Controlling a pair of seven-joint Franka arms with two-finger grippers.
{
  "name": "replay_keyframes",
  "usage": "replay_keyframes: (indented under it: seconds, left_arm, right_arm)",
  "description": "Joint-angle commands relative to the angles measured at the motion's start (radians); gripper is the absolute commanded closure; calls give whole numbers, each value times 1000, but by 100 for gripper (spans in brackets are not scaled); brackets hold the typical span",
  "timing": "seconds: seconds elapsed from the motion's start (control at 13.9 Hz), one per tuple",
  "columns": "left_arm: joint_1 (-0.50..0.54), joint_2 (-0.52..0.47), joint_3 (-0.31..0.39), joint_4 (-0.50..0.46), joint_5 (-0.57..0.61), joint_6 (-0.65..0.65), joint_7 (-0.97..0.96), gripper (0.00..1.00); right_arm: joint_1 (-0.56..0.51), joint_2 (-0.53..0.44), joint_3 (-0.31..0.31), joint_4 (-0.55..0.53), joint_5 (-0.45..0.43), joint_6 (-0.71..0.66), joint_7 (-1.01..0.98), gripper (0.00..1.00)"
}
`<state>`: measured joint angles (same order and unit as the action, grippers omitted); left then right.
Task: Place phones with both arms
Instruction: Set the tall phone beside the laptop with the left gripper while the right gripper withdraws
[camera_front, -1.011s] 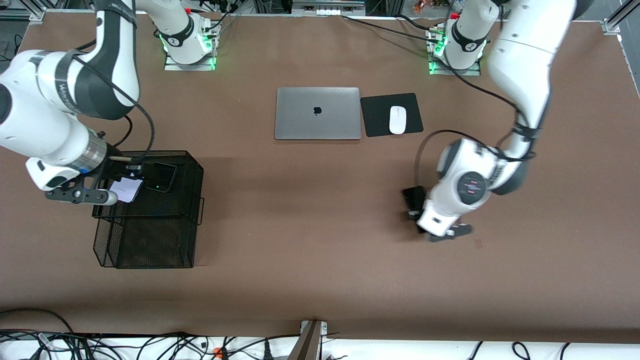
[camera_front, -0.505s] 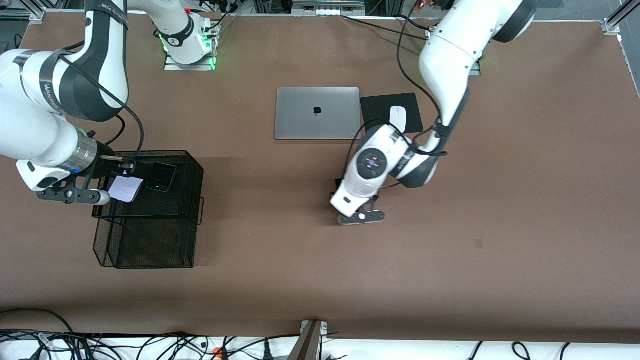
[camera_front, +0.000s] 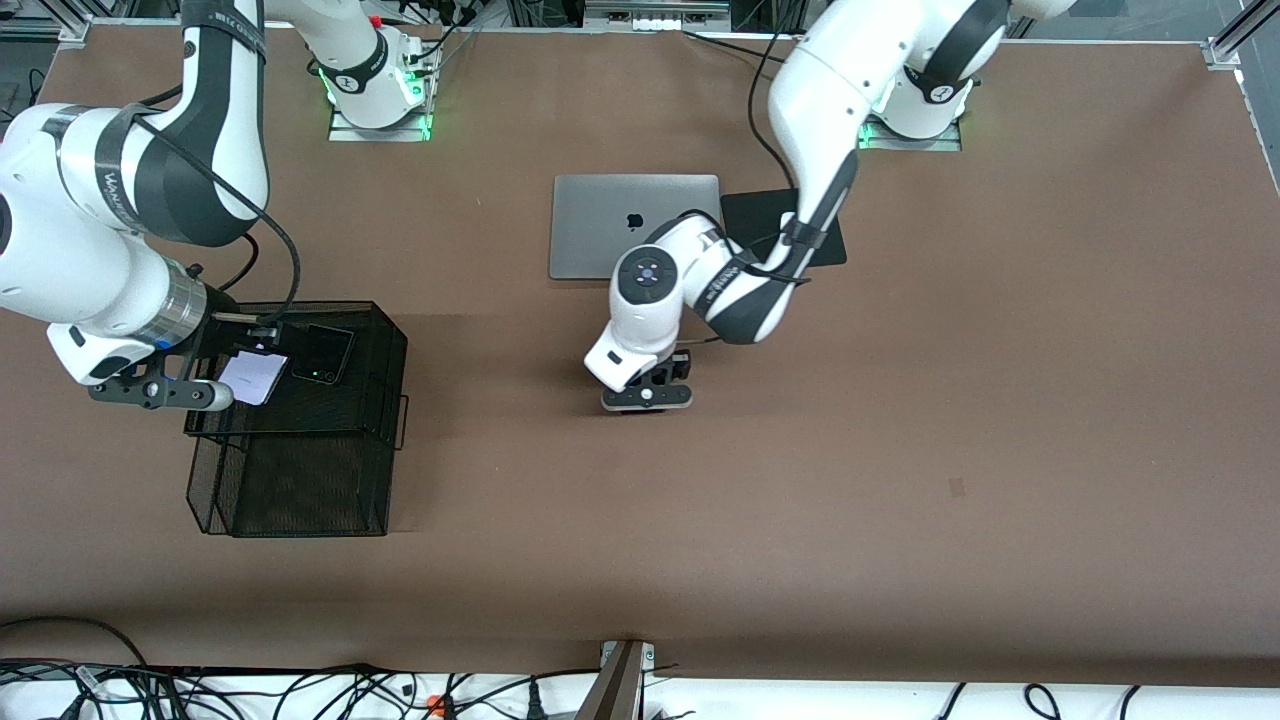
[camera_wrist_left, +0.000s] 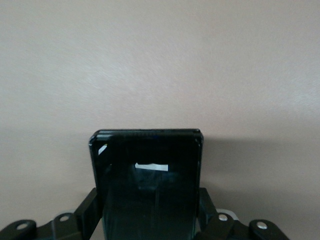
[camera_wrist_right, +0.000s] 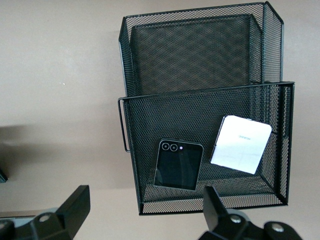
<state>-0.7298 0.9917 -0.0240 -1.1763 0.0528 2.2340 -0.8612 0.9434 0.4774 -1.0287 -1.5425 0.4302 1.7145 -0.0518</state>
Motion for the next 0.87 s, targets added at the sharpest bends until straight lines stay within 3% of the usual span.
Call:
replay_keyframes:
  seconds: [0.0,0.14,0.22,0.29,0.36,0.79]
  left_arm:
    - [-16,81,32,116,-16,-20,-31,100]
    - [-25,99,32,125,-18,-11,-54,100]
    - [-25,107,32,135,-18,-5,-67,83]
    - [-25,111,33,135,-16,-4,-70,25]
    - [-28,111,38,135,-13,4,-88,0]
    - [21,76,36,188,-25,-69,-113,0]
  right_arm:
    - [-5,4,1,19,15,-23,-2,0]
    - [-3,4,1,19,15,-23,-2,0]
    - [-3,6,1,19,15,-23,-2,0]
    - [-3,6,1,19,15,-23,-2,0]
    - [-3,6,1,19,15,-23,-2,0]
    - [3,4,2,30,16,-21,-20,0]
